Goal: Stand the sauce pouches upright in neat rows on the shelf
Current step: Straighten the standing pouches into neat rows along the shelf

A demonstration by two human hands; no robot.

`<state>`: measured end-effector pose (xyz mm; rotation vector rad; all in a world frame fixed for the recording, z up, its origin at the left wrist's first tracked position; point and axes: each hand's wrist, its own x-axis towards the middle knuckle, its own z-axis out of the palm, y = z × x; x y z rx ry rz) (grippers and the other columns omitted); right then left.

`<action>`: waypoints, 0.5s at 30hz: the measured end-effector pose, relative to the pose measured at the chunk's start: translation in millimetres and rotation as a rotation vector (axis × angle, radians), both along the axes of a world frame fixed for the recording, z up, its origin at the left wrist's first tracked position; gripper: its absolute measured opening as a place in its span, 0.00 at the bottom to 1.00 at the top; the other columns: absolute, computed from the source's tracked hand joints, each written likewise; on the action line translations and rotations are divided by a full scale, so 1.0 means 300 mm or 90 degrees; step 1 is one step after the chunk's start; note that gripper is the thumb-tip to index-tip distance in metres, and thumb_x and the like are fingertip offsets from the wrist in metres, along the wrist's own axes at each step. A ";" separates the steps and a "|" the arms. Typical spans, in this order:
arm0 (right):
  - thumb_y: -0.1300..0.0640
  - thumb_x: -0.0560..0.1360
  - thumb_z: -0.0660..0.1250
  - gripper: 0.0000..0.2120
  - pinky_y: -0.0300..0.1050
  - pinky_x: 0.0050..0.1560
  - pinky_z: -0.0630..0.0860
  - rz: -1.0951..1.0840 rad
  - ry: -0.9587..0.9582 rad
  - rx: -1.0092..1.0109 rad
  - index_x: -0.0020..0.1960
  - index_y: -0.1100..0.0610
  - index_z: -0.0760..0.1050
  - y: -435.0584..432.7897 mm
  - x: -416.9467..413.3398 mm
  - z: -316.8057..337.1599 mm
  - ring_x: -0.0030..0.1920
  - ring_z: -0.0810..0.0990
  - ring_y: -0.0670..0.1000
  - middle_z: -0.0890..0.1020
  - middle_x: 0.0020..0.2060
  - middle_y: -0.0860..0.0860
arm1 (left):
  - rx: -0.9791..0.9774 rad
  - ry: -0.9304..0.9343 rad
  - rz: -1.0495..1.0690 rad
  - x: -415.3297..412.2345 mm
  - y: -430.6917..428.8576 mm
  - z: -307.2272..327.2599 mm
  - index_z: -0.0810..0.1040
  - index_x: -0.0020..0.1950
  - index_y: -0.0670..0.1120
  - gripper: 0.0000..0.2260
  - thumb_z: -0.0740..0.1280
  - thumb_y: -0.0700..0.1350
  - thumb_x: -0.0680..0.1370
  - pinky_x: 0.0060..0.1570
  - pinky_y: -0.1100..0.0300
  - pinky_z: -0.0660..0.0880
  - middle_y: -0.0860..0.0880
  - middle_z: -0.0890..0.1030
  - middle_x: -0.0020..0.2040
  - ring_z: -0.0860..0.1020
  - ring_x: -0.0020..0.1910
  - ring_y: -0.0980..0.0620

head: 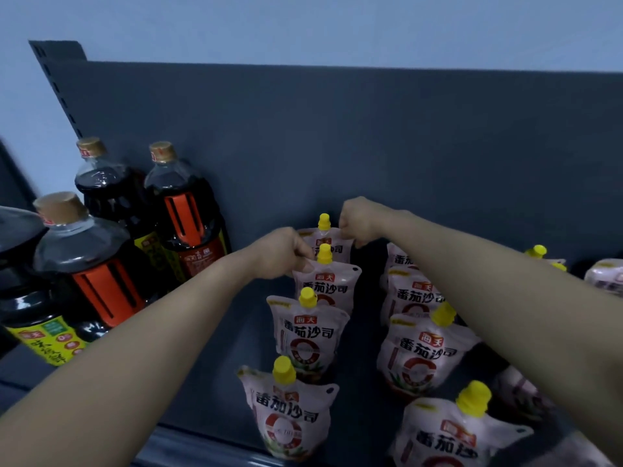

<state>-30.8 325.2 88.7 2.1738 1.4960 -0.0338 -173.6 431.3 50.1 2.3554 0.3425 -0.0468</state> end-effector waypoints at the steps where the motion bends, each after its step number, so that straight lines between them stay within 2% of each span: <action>1: 0.54 0.77 0.65 0.16 0.45 0.52 0.75 -0.001 0.004 0.001 0.60 0.61 0.78 -0.011 -0.017 0.007 0.59 0.78 0.56 0.82 0.57 0.54 | -0.004 0.009 -0.011 -0.001 0.001 0.001 0.83 0.52 0.38 0.08 0.67 0.34 0.75 0.44 0.65 0.79 0.50 0.81 0.40 0.78 0.40 0.57; 5: 0.51 0.78 0.62 0.18 0.45 0.53 0.74 -0.016 0.007 0.031 0.63 0.60 0.77 -0.026 -0.037 0.007 0.62 0.76 0.55 0.80 0.60 0.53 | -0.001 0.003 -0.031 -0.010 0.003 0.002 0.83 0.51 0.38 0.08 0.67 0.34 0.75 0.43 0.66 0.78 0.53 0.79 0.38 0.77 0.39 0.57; 10: 0.55 0.77 0.64 0.16 0.44 0.51 0.74 -0.043 0.007 0.000 0.62 0.61 0.77 -0.026 -0.033 -0.006 0.60 0.77 0.56 0.80 0.58 0.54 | 0.064 -0.053 -0.014 -0.014 0.001 -0.014 0.83 0.51 0.39 0.08 0.68 0.35 0.75 0.54 0.53 0.78 0.47 0.80 0.43 0.76 0.44 0.52; 12: 0.58 0.77 0.65 0.13 0.43 0.44 0.73 -0.091 0.044 0.023 0.59 0.63 0.78 -0.034 -0.028 -0.009 0.53 0.77 0.56 0.80 0.49 0.54 | 0.075 -0.067 -0.001 -0.018 0.007 -0.015 0.84 0.50 0.38 0.07 0.67 0.36 0.75 0.53 0.52 0.78 0.47 0.80 0.43 0.77 0.44 0.52; 14: 0.61 0.76 0.65 0.08 0.40 0.34 0.68 -0.159 0.112 0.088 0.53 0.64 0.78 -0.046 -0.029 -0.011 0.45 0.74 0.54 0.75 0.37 0.52 | 0.074 -0.067 0.014 -0.023 0.016 -0.014 0.84 0.49 0.38 0.07 0.67 0.35 0.75 0.52 0.53 0.78 0.47 0.80 0.42 0.76 0.44 0.52; 15: 0.62 0.76 0.65 0.07 0.40 0.34 0.69 -0.191 0.151 0.131 0.50 0.65 0.78 -0.054 -0.032 -0.009 0.44 0.75 0.55 0.76 0.36 0.53 | 0.070 -0.064 0.018 -0.026 0.020 -0.013 0.84 0.49 0.38 0.07 0.67 0.35 0.75 0.52 0.53 0.78 0.48 0.79 0.41 0.76 0.44 0.53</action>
